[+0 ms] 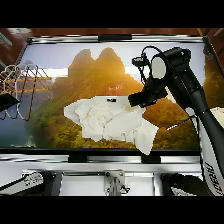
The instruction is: Fold the shirts.
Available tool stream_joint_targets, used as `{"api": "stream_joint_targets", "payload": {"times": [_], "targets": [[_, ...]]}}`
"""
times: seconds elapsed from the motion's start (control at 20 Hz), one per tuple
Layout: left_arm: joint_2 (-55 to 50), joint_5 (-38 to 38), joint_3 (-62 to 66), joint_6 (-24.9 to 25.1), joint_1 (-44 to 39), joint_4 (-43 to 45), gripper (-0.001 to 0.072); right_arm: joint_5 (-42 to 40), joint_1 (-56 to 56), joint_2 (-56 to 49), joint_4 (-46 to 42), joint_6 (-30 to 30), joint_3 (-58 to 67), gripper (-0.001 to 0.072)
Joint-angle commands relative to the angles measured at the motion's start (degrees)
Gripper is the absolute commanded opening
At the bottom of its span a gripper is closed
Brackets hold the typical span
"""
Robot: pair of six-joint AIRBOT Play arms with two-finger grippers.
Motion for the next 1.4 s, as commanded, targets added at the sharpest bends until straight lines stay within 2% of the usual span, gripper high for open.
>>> {"api": "stream_joint_targets", "payload": {"times": [0.0,0.2,0.4,0.45,0.6,0.65,0.7,1.1,1.2,1.3,1.35], "targets": [[-4.6,3.1,0.0,5.5,1.2,0.2,0.0640,0.1,0.0,0.0,-0.2,0.6,0.0,0.0091],[-6.9,4.3,0.0,6.0,1.0,7.6,0.0639,0.1,0.0,0.0,-0.2,1.2,0.0,0.0091],[-10.6,4.1,0.0,8.6,-0.1,7.9,0.0637,0.1,0.0,0.0,-0.2,1.6,0.0,0.0091],[-11.4,3.9,0.0,8.7,-0.4,8.3,0.0601,0.1,0.0,0.0,-0.2,1.6,0.0,0.0091],[-13.9,2.6,0.0,9.9,-1.6,8.0,0.0592,-0.2,0.0,0.0,-0.4,1.7,-0.1,0.0091],[-14.6,2.5,0.0,10.2,-2.3,8.1,0.0576,-0.5,0.0,0.0,-0.4,1.7,0.0,0.0091],[-15.4,2.0,0.0,11.0,-2.9,8.0,0.0506,-0.8,0.0,0.0,-0.4,1.8,0.0,0.0091],[-17.3,3.7,0.0,10.3,-3.9,8.9,0.0501,-0.6,0.0,0.0,-0.3,2.5,0.0,0.0091],[-17.6,4.0,0.0,10.3,-3.9,8.9,0.0440,-0.6,0.0,0.0,-0.3,2.5,0.0,0.0091],[-17.7,4.2,0.0,10.4,-3.8,9.1,0.0314,-0.6,0.0,0.0,-0.2,2.5,0.0,0.0091],[-17.8,4.3,0.0,10.3,-3.8,9.1,0.0292,-0.6,0.0,0.0,-0.2,2.5,0.0,0.0091]]}}
